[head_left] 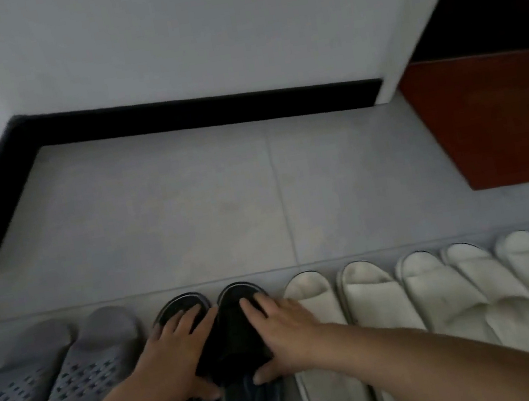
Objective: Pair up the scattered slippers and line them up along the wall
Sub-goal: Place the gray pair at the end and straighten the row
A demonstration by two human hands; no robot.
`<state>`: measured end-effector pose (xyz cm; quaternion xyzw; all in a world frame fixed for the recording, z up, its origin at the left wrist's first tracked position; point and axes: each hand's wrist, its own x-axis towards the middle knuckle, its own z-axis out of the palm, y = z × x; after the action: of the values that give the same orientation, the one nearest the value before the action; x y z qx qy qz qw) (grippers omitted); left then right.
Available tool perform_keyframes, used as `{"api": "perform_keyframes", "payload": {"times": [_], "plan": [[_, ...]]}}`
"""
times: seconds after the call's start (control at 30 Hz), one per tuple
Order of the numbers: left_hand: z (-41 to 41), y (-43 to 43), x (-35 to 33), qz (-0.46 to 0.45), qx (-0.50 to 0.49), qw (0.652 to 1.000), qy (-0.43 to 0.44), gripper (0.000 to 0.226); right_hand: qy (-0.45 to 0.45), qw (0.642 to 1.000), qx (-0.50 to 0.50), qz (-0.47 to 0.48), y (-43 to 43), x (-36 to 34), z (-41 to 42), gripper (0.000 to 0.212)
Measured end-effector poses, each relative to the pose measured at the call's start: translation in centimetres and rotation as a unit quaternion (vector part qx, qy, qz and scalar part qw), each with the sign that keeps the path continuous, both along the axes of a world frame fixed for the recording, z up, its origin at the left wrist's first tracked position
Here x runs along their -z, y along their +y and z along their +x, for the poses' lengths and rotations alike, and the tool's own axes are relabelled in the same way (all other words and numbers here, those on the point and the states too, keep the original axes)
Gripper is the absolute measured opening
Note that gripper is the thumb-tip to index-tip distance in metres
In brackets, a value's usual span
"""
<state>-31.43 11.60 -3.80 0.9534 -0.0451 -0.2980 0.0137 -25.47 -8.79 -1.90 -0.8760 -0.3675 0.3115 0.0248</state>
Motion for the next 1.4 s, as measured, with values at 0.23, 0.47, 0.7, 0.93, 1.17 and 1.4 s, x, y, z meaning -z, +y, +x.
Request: {"api": "perform_keyframes", "payload": {"times": [0.23, 0.47, 0.7, 0.93, 1.17, 1.4], "plan": [[2.7, -9.0, 0.0, -0.107, 0.078, 0.991, -0.015, 0.128, -0.028, 0.995, 0.042, -0.086, -13.7, -1.7, 2.7, 0.128], [5.9, -15.0, 0.5, -0.065, 0.121, 0.990, -0.032, 0.112, -0.042, 0.987, 0.071, -0.141, -21.9, -0.1, 3.7, 0.108], [5.8, -15.7, 0.5, -0.026, 0.120, 0.989, -0.078, 0.098, -0.075, 0.990, 0.027, -0.119, -21.4, 0.3, 4.6, 0.099], [5.6, -16.7, 0.1, -0.062, 0.113, 0.986, -0.108, 0.101, -0.058, 0.994, 0.027, -0.087, -22.4, 0.4, 4.4, 0.097], [9.5, -20.9, -3.3, -0.109, 0.087, 0.990, -0.006, 0.149, -0.088, 0.981, 0.084, -0.154, -28.2, -1.6, 5.1, 0.123], [11.1, -26.2, -6.2, -0.153, 0.168, 0.973, -0.049, 0.137, -0.075, 0.940, 0.202, -0.264, -39.2, -4.7, 6.4, 0.122]]}}
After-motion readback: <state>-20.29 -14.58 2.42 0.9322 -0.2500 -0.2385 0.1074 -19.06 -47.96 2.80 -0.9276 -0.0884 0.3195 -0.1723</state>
